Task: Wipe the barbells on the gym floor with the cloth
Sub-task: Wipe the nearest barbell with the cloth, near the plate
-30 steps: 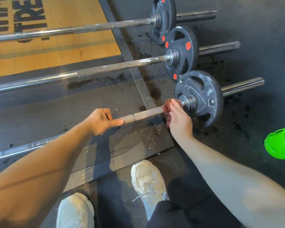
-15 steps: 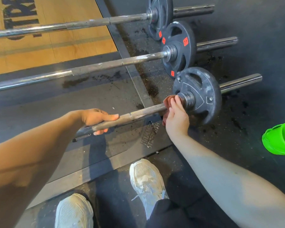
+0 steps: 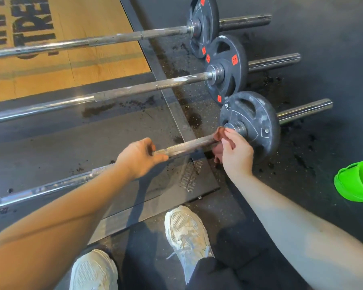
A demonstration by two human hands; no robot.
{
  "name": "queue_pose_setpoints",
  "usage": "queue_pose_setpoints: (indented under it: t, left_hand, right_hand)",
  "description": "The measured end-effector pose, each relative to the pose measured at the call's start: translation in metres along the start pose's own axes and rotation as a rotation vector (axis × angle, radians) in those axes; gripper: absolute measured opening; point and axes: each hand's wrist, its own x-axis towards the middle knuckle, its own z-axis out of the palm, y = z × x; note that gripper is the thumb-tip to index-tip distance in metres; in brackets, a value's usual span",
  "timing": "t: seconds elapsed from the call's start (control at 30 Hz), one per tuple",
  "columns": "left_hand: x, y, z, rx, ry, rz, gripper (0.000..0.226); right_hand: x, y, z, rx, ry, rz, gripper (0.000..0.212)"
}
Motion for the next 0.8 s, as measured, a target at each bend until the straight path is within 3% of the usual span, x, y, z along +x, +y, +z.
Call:
queue_pose_setpoints:
  t: [0.1,0.3,0.47,0.63,0.73,0.8]
  left_hand:
    - [-0.001,0.001,0.009,-0.002,0.073,-0.014,0.045]
    - [-0.001,-0.011,0.017,0.026,0.104,0.133,0.044]
    - [0.012,-0.009,0.009,-0.102,-0.043,0.025,0.037]
    - [0.021,0.002,-0.015,-0.361,-0.315,-0.091,0.032]
    - [0.022,0.0,-0.014,-0.367,-0.316,-0.09,0.032]
    - [0.02,-0.001,-0.011,-0.312,-0.291,-0.075,0.03]
  right_hand:
    - [-0.009,-0.006,-0.001,0.056,0.033,-0.006,0.029]
    - [-0.019,-0.004,0.006,0.107,0.016,0.037,0.032]
    - [-0.012,-0.004,0.0,0.117,0.038,0.025,0.031]
    - [-0.004,-0.003,0.007,0.059,0.019,0.054,0.028]
    - [-0.009,-0.014,0.031,-0.013,-0.03,0.021,0.028]
    - [-0.027,-0.031,0.055,-0.06,-0.133,-0.103,0.028]
